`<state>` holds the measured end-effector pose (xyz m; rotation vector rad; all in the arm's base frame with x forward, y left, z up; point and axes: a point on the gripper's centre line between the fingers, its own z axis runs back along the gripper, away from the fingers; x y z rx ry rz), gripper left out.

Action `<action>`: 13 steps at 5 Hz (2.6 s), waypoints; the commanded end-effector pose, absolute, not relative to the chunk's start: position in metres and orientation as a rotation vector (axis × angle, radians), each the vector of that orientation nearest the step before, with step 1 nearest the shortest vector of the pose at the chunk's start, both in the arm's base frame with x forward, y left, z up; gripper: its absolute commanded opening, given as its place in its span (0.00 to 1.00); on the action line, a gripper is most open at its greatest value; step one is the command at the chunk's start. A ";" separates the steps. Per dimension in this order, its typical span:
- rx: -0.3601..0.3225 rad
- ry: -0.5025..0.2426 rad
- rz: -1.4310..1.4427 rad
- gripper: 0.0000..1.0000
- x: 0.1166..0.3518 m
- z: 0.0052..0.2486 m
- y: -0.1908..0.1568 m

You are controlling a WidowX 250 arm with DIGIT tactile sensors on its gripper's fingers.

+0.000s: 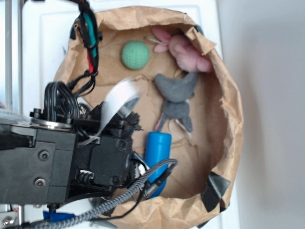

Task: Grab the blue bottle.

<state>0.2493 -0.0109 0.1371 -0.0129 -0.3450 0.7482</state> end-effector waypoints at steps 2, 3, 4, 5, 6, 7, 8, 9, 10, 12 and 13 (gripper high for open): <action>0.035 -0.170 0.966 1.00 0.278 0.106 0.011; 0.020 -0.211 0.979 1.00 0.295 0.101 0.000; -0.071 -0.207 0.988 1.00 0.305 0.102 -0.002; -0.007 -0.237 0.961 1.00 0.305 0.080 -0.012; 0.063 -0.199 0.889 1.00 0.303 0.061 -0.021; 0.100 -0.166 0.827 0.95 0.287 0.054 -0.028; 0.120 -0.190 0.834 0.00 0.273 0.058 -0.028; 0.113 -0.213 0.837 0.00 0.267 0.069 -0.026; 0.116 -0.209 0.813 0.00 0.264 0.092 -0.024; 0.123 -0.239 0.888 0.00 0.275 0.152 0.001; 0.132 -0.335 0.909 0.00 0.269 0.175 0.017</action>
